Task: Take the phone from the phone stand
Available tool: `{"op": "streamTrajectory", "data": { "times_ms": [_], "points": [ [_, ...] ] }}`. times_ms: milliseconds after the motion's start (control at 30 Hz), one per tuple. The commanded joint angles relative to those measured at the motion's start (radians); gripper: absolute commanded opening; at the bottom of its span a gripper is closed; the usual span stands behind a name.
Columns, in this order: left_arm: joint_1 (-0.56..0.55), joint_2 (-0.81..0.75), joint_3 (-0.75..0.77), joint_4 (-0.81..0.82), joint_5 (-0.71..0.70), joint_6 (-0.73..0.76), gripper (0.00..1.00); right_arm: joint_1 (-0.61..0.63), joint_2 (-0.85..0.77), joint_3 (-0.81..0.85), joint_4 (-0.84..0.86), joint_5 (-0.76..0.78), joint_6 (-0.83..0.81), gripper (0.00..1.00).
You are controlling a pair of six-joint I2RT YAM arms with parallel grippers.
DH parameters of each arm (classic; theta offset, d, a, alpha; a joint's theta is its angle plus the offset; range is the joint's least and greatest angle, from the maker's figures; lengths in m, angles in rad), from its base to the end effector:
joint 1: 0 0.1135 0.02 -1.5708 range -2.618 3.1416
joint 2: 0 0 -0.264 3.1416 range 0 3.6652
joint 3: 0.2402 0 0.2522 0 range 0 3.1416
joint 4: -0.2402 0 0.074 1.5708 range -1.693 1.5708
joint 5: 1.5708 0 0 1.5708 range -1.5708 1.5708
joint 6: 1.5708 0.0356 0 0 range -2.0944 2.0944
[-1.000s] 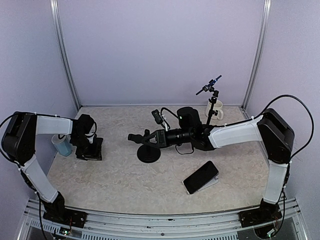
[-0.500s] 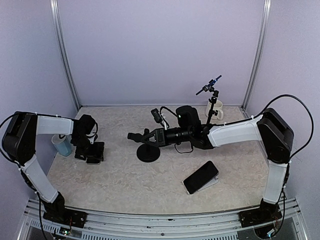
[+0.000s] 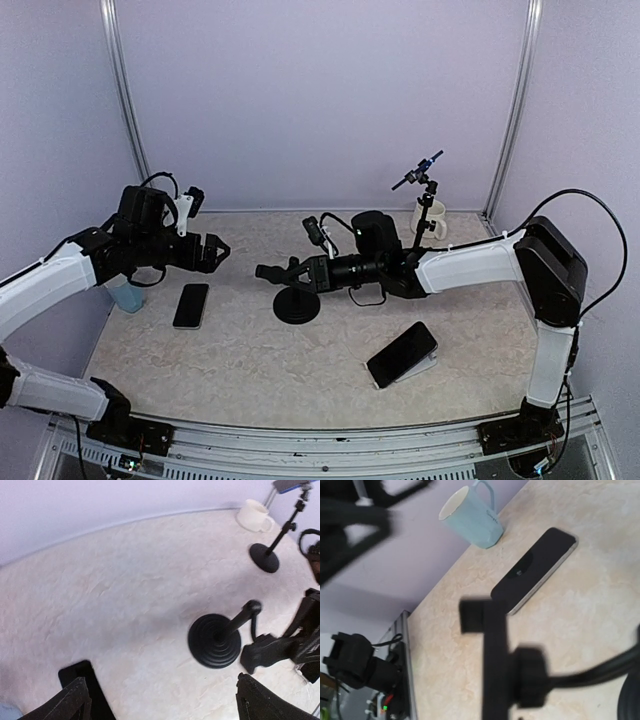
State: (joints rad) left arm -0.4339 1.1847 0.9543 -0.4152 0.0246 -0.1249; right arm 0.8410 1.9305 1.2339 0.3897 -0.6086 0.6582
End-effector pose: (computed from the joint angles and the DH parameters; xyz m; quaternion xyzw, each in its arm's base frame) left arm 0.2358 -0.1102 0.2946 0.1431 0.8833 -0.1336 0.4259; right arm 0.2767 0.3398 0.2183 -0.2465 0.7504 0.5610 0.2478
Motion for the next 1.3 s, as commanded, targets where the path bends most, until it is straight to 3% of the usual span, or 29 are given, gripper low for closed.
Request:
{"op": "streamTrajectory", "data": {
  "times_ms": [0, 133, 233, 300, 533, 1033, 1267],
  "points": [
    [-0.111, -0.069, -0.064, 0.177, 0.01, 0.136, 0.99, -0.003, -0.009, 0.022, 0.03, 0.019, 0.001, 0.38],
    [-0.25, -0.126, -0.088, 0.194, 0.024, 0.321, 0.99, -0.005, -0.031, 0.001, 0.037, 0.013, -0.012, 0.56],
    [-0.373, -0.158, -0.107, 0.201, -0.06, 0.47, 0.99, -0.004, -0.058, -0.024, 0.047, 0.029, -0.022, 0.73],
    [-0.432, -0.161, -0.109, 0.2, -0.118, 0.545, 0.99, -0.007, -0.077, -0.035, 0.045, 0.038, -0.028, 0.79],
    [-0.516, -0.052, -0.061, 0.17, -0.203, 0.726, 0.99, -0.054, -0.165, -0.117, 0.055, 0.018, -0.026, 0.99],
    [-0.527, 0.241, 0.023, 0.229, -0.393, 1.016, 0.88, -0.179, -0.308, -0.325, 0.164, -0.088, 0.021, 1.0],
    [-0.51, 0.319, 0.02, 0.346, -0.46, 1.13, 0.66, -0.228, -0.342, -0.363, 0.164, -0.102, 0.02, 0.99]
  ]
}}
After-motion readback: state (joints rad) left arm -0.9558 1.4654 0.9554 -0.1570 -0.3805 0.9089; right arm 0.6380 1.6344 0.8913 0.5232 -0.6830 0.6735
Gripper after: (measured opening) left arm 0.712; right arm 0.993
